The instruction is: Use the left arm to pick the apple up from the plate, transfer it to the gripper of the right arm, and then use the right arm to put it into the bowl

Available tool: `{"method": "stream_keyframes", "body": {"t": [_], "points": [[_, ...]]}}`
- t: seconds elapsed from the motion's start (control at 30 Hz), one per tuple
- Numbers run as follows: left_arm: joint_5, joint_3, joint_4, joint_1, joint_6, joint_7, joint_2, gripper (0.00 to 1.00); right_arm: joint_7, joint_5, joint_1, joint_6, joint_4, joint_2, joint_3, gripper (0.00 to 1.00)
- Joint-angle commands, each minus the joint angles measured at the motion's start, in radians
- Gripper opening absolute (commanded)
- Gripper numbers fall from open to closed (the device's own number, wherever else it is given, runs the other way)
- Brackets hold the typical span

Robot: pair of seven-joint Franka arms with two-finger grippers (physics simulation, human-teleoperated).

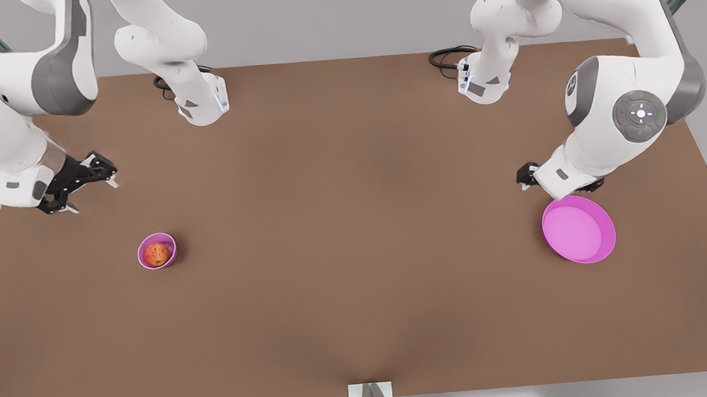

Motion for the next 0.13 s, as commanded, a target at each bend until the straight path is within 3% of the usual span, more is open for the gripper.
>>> {"method": "stream_keyframes", "body": {"t": [0.0, 0.1], "points": [[0.001, 0.000, 0.007, 0.000, -0.004, 0.006, 0.001, 1.00, 0.716, -0.032, 0.019, 0.035, 0.020, 0.007, 0.041, 1.00], [0.001, 0.000, 0.039, 0.000, -0.003, 0.006, 0.030, 1.00, 0.729, -0.032, -0.001, 0.000, 0.160, 0.108, 0.082, 1.00]]}}
